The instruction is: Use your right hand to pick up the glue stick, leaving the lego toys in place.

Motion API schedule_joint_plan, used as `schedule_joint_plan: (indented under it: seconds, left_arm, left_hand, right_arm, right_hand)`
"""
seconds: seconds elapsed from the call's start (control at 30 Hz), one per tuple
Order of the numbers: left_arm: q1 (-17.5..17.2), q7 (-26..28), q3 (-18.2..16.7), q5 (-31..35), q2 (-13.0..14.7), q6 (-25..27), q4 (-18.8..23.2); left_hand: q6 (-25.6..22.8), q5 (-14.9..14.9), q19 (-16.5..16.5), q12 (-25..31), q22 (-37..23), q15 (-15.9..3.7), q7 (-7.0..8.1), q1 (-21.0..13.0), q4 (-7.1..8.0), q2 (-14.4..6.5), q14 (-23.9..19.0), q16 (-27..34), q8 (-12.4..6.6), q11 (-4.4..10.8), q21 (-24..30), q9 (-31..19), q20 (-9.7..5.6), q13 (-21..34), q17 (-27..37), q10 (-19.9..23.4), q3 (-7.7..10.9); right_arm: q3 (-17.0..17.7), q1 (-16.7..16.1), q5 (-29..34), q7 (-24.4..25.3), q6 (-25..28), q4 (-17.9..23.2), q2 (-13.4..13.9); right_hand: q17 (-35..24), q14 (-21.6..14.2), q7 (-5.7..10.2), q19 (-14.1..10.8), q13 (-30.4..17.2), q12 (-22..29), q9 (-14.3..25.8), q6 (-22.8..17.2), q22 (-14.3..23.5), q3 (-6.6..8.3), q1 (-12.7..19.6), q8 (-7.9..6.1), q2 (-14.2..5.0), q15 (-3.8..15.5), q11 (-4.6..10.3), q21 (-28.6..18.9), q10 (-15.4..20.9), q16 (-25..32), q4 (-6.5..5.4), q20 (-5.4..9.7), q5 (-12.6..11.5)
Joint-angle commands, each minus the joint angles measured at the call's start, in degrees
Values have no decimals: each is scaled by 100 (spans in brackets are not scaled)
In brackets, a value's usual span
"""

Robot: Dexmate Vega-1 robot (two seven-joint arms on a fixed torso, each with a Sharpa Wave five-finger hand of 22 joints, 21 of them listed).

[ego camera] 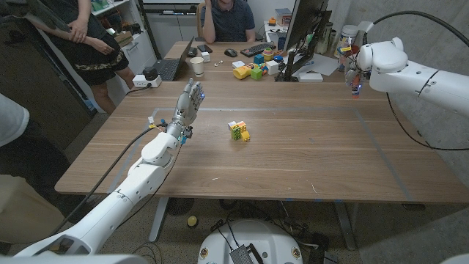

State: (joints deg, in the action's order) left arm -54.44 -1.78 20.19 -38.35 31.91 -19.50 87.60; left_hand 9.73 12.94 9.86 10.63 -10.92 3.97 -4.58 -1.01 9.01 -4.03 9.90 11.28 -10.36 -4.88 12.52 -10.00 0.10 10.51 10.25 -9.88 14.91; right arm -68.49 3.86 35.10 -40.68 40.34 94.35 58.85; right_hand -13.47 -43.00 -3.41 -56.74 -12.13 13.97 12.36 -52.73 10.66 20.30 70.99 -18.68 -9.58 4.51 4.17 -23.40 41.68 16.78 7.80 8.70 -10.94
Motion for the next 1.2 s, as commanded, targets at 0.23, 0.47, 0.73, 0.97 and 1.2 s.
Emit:
schedule_joint_plan:
  seconds: [0.23, 0.47, 0.73, 0.97, 1.2]
  left_arm:
    - [-32, -12, -26, -8, 15, -63, 24]
    - [-43, -9, -39, -31, 27, -47, 39]
    - [-32, -56, -46, -81, 22, -44, 2]
    - [-64, -62, -74, -92, 31, -91, -10]
    - [-105, -44, -98, -99, 42, -119, 15]
  left_hand:
    - [107, 41, 100, 26, -19, -28, 7, -38, 10, -159, 855, 9, -20, 2, -8, -10, -16, 9, 19, -656, -33]
    - [104, 44, 103, 26, -19, -33, -2, -39, 9, -162, 852, 9, -20, -13, -10, -10, -14, 9, 18, -656, -40]
    - [112, 48, 100, 26, -19, -31, 1, -41, 9, -163, 849, 10, -17, -9, -10, -10, -19, 9, 18, -658, -52]
    - [111, 51, 101, 28, -19, -32, 5, -42, 9, -165, 851, 9, -18, -9, -11, -10, -18, 9, 18, -654, -60]
    - [113, 53, 103, 26, -19, -32, -2, -44, 8, -167, 855, 7, -16, -14, -12, -10, -15, 9, 18, -657, -69]
  right_arm:
    - [91, 111, 153, -67, 53, 394, 81]
    - [184, 80, 296, 61, 307, 728, 181]
    - [290, 45, 514, 204, 579, 1207, 319]
    - [375, 24, 587, 272, 618, 1492, 412]
    - [528, -58, 565, 457, 696, 1726, 507]
  right_hand:
    - [-21, -104, -122, 5, -19, -28, 25, -188, 6, 15, 124, -25, 4, 806, -10, -43, 78, -19, -38, 368, -45]
    - [-26, -127, -123, -1, -22, -38, 25, -204, 6, 12, 146, -13, 4, 807, -10, -57, 98, -28, -40, 368, -51]
    - [-27, -146, -120, -3, -24, -52, 26, -208, 6, 0, 152, 3, 12, 798, -12, -68, 105, -40, -50, 368, -55]
    - [-30, -189, -115, -10, -28, -62, 29, -221, 7, -14, 170, 26, 15, 810, -39, -88, 147, -52, -60, 367, -65]
    - [-29, -205, -125, -12, -31, -77, 31, -240, 7, -30, 176, 38, 25, 800, -18, -101, 155, -68, -70, 369, -71]
